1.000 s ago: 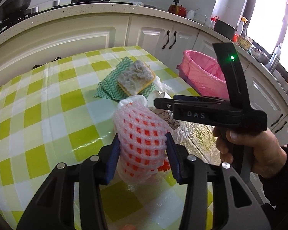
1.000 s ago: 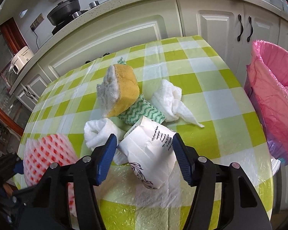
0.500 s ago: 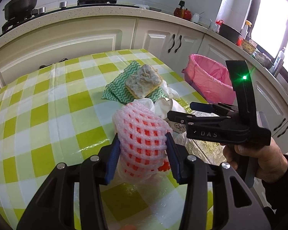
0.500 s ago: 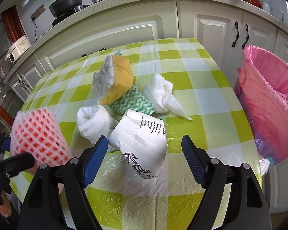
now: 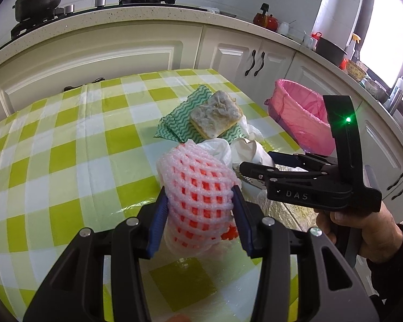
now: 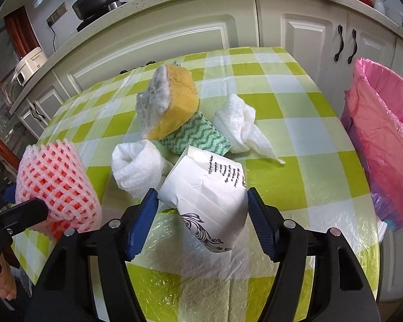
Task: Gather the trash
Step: 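Carry the foam net and paper cup over the bin and release both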
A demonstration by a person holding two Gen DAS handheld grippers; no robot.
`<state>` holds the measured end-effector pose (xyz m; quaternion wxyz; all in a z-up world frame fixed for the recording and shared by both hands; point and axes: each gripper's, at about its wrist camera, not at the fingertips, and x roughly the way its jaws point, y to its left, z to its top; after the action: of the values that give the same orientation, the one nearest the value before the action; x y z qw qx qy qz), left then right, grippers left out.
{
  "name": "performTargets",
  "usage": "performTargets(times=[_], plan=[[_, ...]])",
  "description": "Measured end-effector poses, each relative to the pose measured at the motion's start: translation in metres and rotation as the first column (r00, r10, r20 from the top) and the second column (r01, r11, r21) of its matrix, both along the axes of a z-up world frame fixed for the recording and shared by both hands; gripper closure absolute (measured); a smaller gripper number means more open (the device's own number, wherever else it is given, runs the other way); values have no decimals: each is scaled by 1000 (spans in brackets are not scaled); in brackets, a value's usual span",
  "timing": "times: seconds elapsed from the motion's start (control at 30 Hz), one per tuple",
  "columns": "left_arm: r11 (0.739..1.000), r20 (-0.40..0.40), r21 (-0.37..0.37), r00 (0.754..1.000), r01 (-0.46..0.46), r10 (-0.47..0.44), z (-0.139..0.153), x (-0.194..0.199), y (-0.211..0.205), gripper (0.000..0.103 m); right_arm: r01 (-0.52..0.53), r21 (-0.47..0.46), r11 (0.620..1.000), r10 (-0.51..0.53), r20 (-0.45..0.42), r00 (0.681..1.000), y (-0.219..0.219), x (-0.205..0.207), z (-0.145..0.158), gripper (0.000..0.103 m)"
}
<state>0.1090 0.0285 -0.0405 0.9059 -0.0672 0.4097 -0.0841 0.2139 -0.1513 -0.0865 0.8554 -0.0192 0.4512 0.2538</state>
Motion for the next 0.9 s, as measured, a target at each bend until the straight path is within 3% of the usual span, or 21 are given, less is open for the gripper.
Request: performTargets(times=[0.37, 0.9], plan=[[1000, 32, 13, 999, -14, 14, 12, -2, 2, 58, 49, 69, 996, -53, 55, 997, -34, -14, 31, 39], [999, 132, 38, 991, -5, 0, 57, 14, -16, 58, 107, 143, 984, -127, 137, 982, -81, -15, 81, 39]])
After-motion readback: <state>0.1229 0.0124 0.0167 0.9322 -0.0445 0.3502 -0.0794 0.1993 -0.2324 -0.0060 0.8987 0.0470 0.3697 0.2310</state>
